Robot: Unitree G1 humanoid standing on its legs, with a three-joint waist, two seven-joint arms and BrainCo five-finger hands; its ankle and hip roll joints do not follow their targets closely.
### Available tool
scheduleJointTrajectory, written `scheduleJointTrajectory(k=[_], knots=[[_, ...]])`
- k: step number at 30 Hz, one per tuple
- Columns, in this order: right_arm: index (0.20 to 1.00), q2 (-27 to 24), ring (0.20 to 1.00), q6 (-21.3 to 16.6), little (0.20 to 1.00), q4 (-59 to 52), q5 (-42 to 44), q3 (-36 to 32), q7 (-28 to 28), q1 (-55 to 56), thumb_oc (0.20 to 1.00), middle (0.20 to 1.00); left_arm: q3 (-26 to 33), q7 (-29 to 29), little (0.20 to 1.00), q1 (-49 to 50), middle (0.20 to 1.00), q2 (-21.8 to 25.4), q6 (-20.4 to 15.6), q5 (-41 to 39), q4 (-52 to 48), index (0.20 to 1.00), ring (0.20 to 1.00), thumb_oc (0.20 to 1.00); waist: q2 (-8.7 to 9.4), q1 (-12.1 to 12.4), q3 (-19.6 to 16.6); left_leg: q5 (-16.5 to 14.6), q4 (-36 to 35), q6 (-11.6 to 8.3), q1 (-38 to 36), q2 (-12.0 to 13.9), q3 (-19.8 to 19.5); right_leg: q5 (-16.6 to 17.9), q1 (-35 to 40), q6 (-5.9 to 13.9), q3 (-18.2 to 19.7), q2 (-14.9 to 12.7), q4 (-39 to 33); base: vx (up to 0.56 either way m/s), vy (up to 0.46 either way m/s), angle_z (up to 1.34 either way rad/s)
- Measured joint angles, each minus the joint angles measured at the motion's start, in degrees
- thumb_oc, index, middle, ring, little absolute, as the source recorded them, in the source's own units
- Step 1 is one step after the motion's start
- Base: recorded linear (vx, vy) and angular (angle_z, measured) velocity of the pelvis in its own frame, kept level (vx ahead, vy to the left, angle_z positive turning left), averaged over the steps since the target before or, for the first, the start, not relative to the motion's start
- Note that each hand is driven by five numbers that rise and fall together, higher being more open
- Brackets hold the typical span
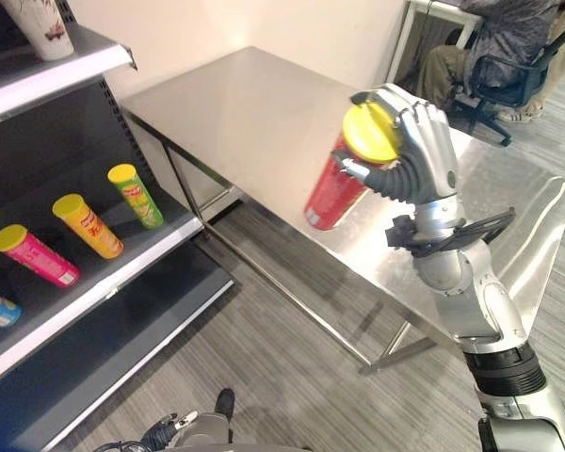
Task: Put the goods on the table back onto the shelves and tidy them up.
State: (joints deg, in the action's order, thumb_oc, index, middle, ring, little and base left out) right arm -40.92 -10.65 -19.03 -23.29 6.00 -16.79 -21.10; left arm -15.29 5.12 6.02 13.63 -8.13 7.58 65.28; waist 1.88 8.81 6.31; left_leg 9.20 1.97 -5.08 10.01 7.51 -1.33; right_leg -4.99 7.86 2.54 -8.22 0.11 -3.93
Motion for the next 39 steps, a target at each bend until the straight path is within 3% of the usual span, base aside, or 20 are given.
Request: scheduleJointTrajectory(k=[6, 9, 11, 14, 17, 18, 19, 20, 21, 23, 24, 25, 27, 28, 29, 30, 31, 33, 38, 39], knots=[[0.200, -0.25, 0.200, -1.50, 0.200, 0.28, 5.33, 0.59, 1.83, 0.16, 0.200, 0.200, 6.62, 0.61, 1.000, 2.40, 1.000, -4.57, -0.38, -6.31, 3.50, 1.000, 1.000, 1.000, -4.82, 0.18, 2.02, 0.96, -4.76, -5.12, -0.07, 0.31, -2.48, 0.63, -0.33, -2.07, -3.02, 1.06, -0.45, -0.25, -0.030, 0.30], [0.200, 1.10, 0.200, -1.32, 0.200, -1.40, 6.60, 3.18, 3.98, 0.72, 0.200, 0.200, 6.87, 0.87, 1.000, 0.78, 1.000, -1.34, 0.07, -6.24, 4.56, 1.000, 1.000, 1.000, 1.73, -0.22, 3.08, -4.44, 0.83, -2.09, 0.58, -2.25, 2.29, 4.45, -2.77, -1.42, -3.12, -7.18, -1.08, -0.18, 0.079, -0.02], [0.200, 0.56, 0.200, -1.40, 0.200, -4.52, 6.66, 3.14, 5.07, 1.16, 0.200, 0.200, 6.19, 1.61, 1.000, 0.69, 1.000, -0.77, 0.54, -4.42, 4.64, 1.000, 1.000, 1.000, 1.73, -2.29, 3.16, -7.51, 8.59, -3.58, -1.29, 0.28, 2.44, 4.67, -1.65, -1.08, -4.41, -9.71, -1.05, -0.12, 0.114, 0.30], [0.200, -1.08, 0.200, -2.99, 0.200, -6.80, 8.38, 3.13, 5.08, 2.64, 0.200, 0.200, 2.97, 2.00, 1.000, 2.80, 1.000, -1.02, 0.59, -1.24, 3.23, 1.000, 1.000, 1.000, -3.63, -6.24, 0.21, -1.53, 6.10, -1.28, -7.02, 5.39, 3.74, 4.37, -0.06, 0.75, -8.11, -10.02, 0.62, -0.25, 0.314, 0.66], [0.200, -1.29, 0.200, -3.74, 0.200, -4.92, 8.73, 2.53, 5.91, 6.15, 0.200, 0.200, -4.39, 1.52, 1.000, -0.20, 1.000, -1.83, -0.70, 3.03, 0.92, 1.000, 1.000, 1.000, -6.02, -8.36, -0.32, -2.15, -1.11, -0.69, -7.52, 4.18, 3.36, 1.00, -5.75, 2.97, -10.13, -11.55, 5.37, -0.20, 0.313, 0.87], [0.200, -1.42, 0.200, -3.92, 0.200, -4.92, 8.78, 2.25, 6.24, 5.55, 0.200, 0.200, -5.98, 1.10, 1.000, -1.80, 1.000, -0.07, -0.83, 5.09, 1.10, 1.000, 1.000, 1.000, -4.06, -9.02, -0.33, -2.48, -4.79, -1.40, -6.78, 2.35, 1.35, 7.78, -6.37, 3.19, -8.66, -11.89, -1.85, -0.23, 0.446, 1.23], [0.200, -1.39, 0.200, -4.02, 0.200, -3.95, 8.75, 1.59, 6.33, 6.30, 0.200, 0.200, -5.86, 0.91, 1.000, -2.94, 1.000, -0.23, -0.38, 5.65, 2.28, 1.000, 1.000, 1.000, -4.92, -10.29, -0.55, -5.67, -6.68, -3.04, -6.15, 3.16, 0.82, 10.10, -5.87, 6.52, -10.02, -12.73, -1.49, -0.23, 0.450, 1.25], [0.200, 1.34, 0.200, -3.40, 0.200, -1.63, 8.74, 1.55, 6.49, 7.87, 0.200, 0.200, -6.73, 0.74, 1.000, -3.37, 1.000, 0.46, -0.43, 7.26, 2.00, 1.000, 1.000, 1.000, -2.65, -9.71, 0.71, -6.53, -2.13, -4.51, -5.19, 3.94, 5.10, 11.10, -4.89, 6.21, -11.21, -14.78, -1.45, -0.23, 0.474, 1.18], [0.200, 1.86, 0.200, -3.43, 0.200, -0.20, 8.77, 0.39, 6.63, 10.14, 0.200, 0.200, -7.31, 0.79, 1.000, -3.64, 1.000, 1.36, -0.81, 7.49, 1.09, 1.000, 1.000, 1.000, -2.78, -9.60, 0.61, -10.33, 9.35, -5.95, -1.50, 7.90, 5.55, 10.06, -3.62, 5.23, -12.91, -15.83, -1.44, -0.22, 0.495, 0.74], [0.200, 2.14, 0.200, -2.43, 0.200, 0.15, 8.76, -0.45, 6.86, 11.15, 0.200, 0.200, -8.57, 0.69, 1.000, -2.70, 1.000, 1.03, -0.73, 7.63, 1.29, 1.000, 1.000, 1.000, -4.31, -10.18, -0.01, -12.71, 10.89, -10.34, -2.15, 13.04, 0.38, 13.44, -3.80, 10.49, -12.09, -21.26, -1.21, -0.31, 0.683, 0.42], [0.200, 5.73, 0.200, -1.46, 0.200, 0.48, 8.73, 0.35, 6.68, 10.71, 0.200, 0.200, -9.16, -0.05, 1.000, -4.88, 1.000, 2.75, -0.53, 8.15, 2.01, 1.000, 1.000, 1.000, -0.91, -10.95, 1.44, -16.78, 10.35, -9.17, -3.04, 6.64, -2.73, 15.96, -5.65, 8.68, -10.99, -29.10, 2.60, -0.34, 0.697, 0.42], [0.200, 6.53, 0.200, -1.09, 0.200, -0.03, 8.70, 2.04, 7.58, 11.48, 0.200, 0.200, -10.14, 0.13, 1.000, -6.75, 1.000, 3.39, -0.46, 8.86, 2.84, 1.000, 1.000, 1.000, 0.21, -10.74, 2.14, -19.01, 15.53, -8.79, -1.09, 4.28, -3.46, 22.92, -6.41, 3.75, -9.49, -31.73, 5.36, -0.51, 0.864, 0.81], [0.200, 10.01, 0.200, -1.07, 0.200, -5.44, 8.03, 1.55, 8.07, 18.39, 0.200, 0.200, -11.52, -0.38, 1.000, -6.53, 1.000, 5.34, -0.79, 9.30, 0.49, 1.000, 1.000, 1.000, 2.54, -9.33, 2.14, -23.22, 25.65, -1.63, 1.73, -0.90, 0.30, 34.03, -8.10, -1.61, -7.31, -37.63, 12.56, -0.60, 0.771, 0.79], [0.200, 12.31, 0.200, -1.02, 0.200, -5.02, 7.38, 2.61, 8.53, 19.31, 0.200, 0.200, -10.05, -0.33, 1.000, -5.33, 1.000, 5.87, -0.93, 8.57, 0.25, 1.000, 1.000, 1.000, 3.84, -8.74, 1.86, -23.77, 25.34, -0.23, 0.34, -2.20, 0.92, 31.04, -8.98, 1.53, -9.22, -38.52, 13.25, -0.43, 0.548, 0.02], [0.200, 13.43, 0.200, -0.93, 0.200, -3.80, 6.21, 3.18, 8.88, 19.24, 0.200, 0.200, -9.29, -0.30, 1.000, -4.81, 1.000, 5.81, -0.61, 7.59, 0.45, 1.000, 1.000, 1.000, 4.14, -7.99, 2.06, -23.63, 24.14, 0.85, -1.00, -2.62, 1.93, 25.46, -10.54, 4.47, -11.78, -36.57, 13.53, -0.26, 0.455, -0.11], [0.200, 13.70, 0.200, -0.09, 0.200, -3.33, 5.79, 3.13, 8.81, 19.97, 0.200, 0.200, -6.77, -0.49, 1.000, -4.77, 1.000, 4.67, -0.34, 7.02, 1.34, 1.000, 1.000, 1.000, 3.42, -8.59, 2.58, -22.30, 21.69, 1.85, -2.24, -3.03, 0.81, 17.87, -10.14, 3.19, -11.65, -32.53, 13.53, -0.23, 0.414, 0.12], [0.200, 13.08, 0.200, 0.55, 0.200, -2.47, 5.65, 3.05, 9.04, 20.17, 0.200, 0.200, -6.10, -0.31, 1.000, -4.36, 1.000, 3.64, 0.15, 7.13, 1.85, 1.000, 1.000, 1.000, 3.20, -9.29, 2.66, -20.48, 18.82, 2.75, -3.98, -4.75, 0.72, 15.27, -10.14, 5.52, -12.41, -30.00, 13.11, -0.20, 0.384, 0.55], [0.200, 11.53, 0.200, 0.97, 0.200, -1.62, 5.42, 1.62, 8.99, 20.16, 0.200, 0.200, -4.22, -0.72, 1.000, -2.80, 1.000, 3.20, 0.23, 6.59, 1.40, 1.000, 1.000, 1.000, 2.06, -9.36, 2.98, -19.42, 16.38, 3.67, -5.33, -6.55, 0.82, 15.90, -9.73, 5.00, -9.77, -26.73, 13.12, -0.20, 0.331, 0.20], [0.200, 9.24, 0.200, 0.82, 0.200, -1.88, 6.57, 1.69, 10.19, 19.41, 0.200, 0.200, -1.93, -0.91, 1.000, -0.55, 1.000, 1.44, 0.54, 4.79, 2.38, 1.000, 1.000, 1.000, -0.05, -8.73, 3.35, -15.52, 9.36, 3.83, -6.70, -5.63, -0.13, 1.35, -10.77, 6.69, -4.98, -15.90, 15.39, -0.10, 0.220, 0.04], [0.200, 8.16, 0.200, 0.85, 0.200, -1.50, 6.57, 2.06, 10.29, 19.36, 0.200, 0.200, -0.14, -1.23, 1.000, -1.21, 1.000, 0.36, 0.67, 4.80, 3.65, 1.000, 1.000, 1.000, -1.15, -10.04, 4.27, -13.92, 8.71, 3.36, -7.23, -4.08, -2.27, -2.52, -10.40, 5.97, 0.90, -11.48, 16.22, -0.03, 0.113, 0.55]])
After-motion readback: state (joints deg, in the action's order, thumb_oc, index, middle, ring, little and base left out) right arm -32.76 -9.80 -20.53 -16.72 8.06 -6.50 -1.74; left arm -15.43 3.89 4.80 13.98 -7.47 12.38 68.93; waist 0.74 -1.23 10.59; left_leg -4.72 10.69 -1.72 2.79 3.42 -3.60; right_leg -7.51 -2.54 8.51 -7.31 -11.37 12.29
